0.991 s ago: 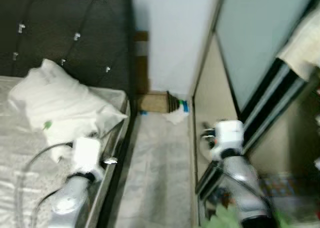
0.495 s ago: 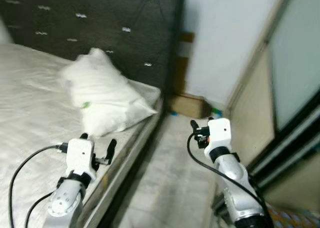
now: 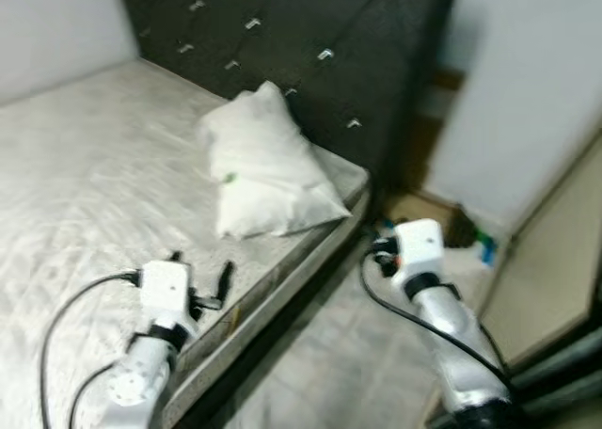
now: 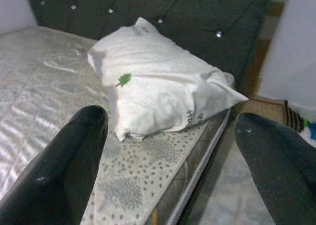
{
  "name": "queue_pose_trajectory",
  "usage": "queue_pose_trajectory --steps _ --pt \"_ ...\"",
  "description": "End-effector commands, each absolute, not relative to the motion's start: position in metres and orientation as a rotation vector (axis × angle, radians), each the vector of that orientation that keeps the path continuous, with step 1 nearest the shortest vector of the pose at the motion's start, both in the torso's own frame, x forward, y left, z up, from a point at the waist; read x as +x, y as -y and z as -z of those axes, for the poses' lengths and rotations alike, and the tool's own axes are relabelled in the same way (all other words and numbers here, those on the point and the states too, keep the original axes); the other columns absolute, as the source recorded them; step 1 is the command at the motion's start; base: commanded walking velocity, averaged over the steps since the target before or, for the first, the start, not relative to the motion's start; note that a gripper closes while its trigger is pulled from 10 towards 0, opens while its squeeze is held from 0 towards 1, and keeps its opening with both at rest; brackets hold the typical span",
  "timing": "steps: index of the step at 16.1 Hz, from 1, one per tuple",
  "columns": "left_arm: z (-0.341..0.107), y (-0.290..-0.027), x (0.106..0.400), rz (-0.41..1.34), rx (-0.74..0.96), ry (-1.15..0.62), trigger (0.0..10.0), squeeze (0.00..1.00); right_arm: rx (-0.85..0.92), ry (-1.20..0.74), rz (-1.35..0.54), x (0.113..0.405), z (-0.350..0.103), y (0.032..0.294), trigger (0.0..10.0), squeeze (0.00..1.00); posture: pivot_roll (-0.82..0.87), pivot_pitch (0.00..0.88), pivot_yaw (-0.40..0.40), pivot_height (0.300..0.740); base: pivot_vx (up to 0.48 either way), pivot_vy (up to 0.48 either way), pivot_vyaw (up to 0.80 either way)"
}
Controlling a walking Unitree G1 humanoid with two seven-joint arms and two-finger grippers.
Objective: Clean up the room
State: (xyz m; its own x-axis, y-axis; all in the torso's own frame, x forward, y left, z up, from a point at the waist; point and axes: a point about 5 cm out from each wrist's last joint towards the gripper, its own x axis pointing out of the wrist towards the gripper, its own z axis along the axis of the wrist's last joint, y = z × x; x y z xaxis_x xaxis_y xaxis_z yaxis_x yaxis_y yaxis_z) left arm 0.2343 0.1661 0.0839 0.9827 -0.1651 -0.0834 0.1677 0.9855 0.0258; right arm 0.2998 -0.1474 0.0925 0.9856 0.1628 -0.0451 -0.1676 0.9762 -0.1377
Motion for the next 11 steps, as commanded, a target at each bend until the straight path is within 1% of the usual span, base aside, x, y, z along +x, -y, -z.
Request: queue_pose_trajectory --steps 1,8,11 --pt "-0.0842 -0.1719 0.2331 0.147 0.035 -0.088 10.0 0.0 -0.125 -0.021 -0.189 0.3016 -0.0957 0.1395 10.0 0.0 0.03 0.045 -0.11 0.74 0.0 0.0 0.8" --pt "-0.0838 -0.1693 0.2322 0.167 0.01 -0.088 10.0 0.0 -0.111 -0.02 -0.212 0.2993 -0.0944 0.1371 10.0 0.0 0.03 0.042 -0.118 0.74 0.0 0.0 0.8" --pt "-0.0838 -0.1689 0.2324 0.169 0.001 -0.089 10.0 0.0 -0.094 -0.02 -0.213 0.2999 -0.0949 0.1367 10.0 0.0 0.03 0.042 -0.117 0.74 0.0 0.0 0.0"
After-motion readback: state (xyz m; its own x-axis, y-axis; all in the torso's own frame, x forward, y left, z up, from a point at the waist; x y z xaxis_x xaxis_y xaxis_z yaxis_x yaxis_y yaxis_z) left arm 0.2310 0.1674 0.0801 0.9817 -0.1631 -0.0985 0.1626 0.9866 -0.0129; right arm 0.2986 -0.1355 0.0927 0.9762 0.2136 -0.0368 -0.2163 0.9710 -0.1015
